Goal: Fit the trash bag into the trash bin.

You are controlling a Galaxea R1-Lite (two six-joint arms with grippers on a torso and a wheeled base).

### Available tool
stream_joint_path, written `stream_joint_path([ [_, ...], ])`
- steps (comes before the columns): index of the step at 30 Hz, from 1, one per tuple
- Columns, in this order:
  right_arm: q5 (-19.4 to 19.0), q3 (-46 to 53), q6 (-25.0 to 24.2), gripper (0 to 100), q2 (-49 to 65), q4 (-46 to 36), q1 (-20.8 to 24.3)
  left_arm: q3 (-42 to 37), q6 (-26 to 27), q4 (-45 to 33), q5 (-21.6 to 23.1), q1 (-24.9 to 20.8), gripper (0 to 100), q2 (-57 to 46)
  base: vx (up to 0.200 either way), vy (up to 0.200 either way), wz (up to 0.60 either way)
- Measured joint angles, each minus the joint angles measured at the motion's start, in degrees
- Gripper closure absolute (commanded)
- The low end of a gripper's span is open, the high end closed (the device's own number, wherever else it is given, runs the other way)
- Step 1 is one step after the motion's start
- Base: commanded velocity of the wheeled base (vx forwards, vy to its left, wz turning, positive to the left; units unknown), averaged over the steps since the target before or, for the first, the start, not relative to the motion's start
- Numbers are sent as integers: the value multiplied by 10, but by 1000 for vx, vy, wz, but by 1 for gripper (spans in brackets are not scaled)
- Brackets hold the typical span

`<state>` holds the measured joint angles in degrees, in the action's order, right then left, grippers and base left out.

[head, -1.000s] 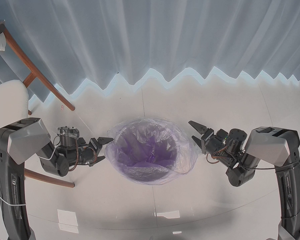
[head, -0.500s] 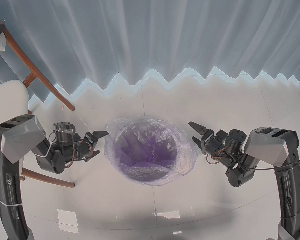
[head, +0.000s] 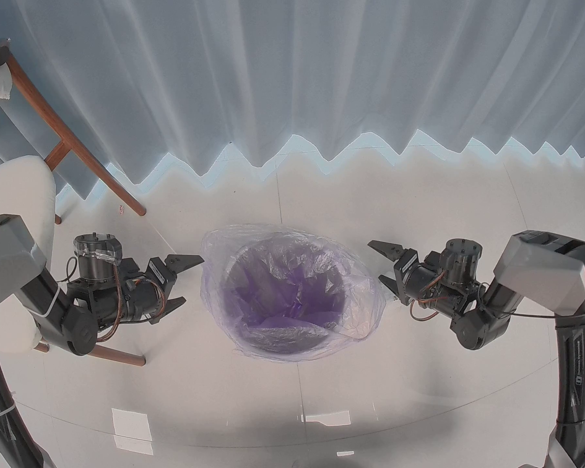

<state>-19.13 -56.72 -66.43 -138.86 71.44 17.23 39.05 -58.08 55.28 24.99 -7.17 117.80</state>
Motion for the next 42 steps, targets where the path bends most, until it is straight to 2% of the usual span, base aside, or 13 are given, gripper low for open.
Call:
stream_joint_path([
  [4,0,-2,22,0,56,-109,-1,-51,17,13,-2,-23,0,-35,0,0,0],
  [7,0,3,53,0,90,-142,1,-84,24,20,-7,-58,0,-56,0,0,0],
  [12,0,23,84,0,129,-157,16,-105,31,30,-27,-109,0,-65,0,0,0],
  [21,2,35,92,0,153,-160,29,-79,31,32,-41,-129,0,-21,0,0,0],
  [22,2,35,92,0,154,-159,30,-76,30,32,-42,-130,100,-18,0,0,0],
  [33,2,47,93,0,160,-166,44,-86,33,31,-44,-135,100,-13,0,0,0],
  [42,3,139,90,0,201,-186,118,-136,36,33,-50,-141,100,-58,0,0,0],
])
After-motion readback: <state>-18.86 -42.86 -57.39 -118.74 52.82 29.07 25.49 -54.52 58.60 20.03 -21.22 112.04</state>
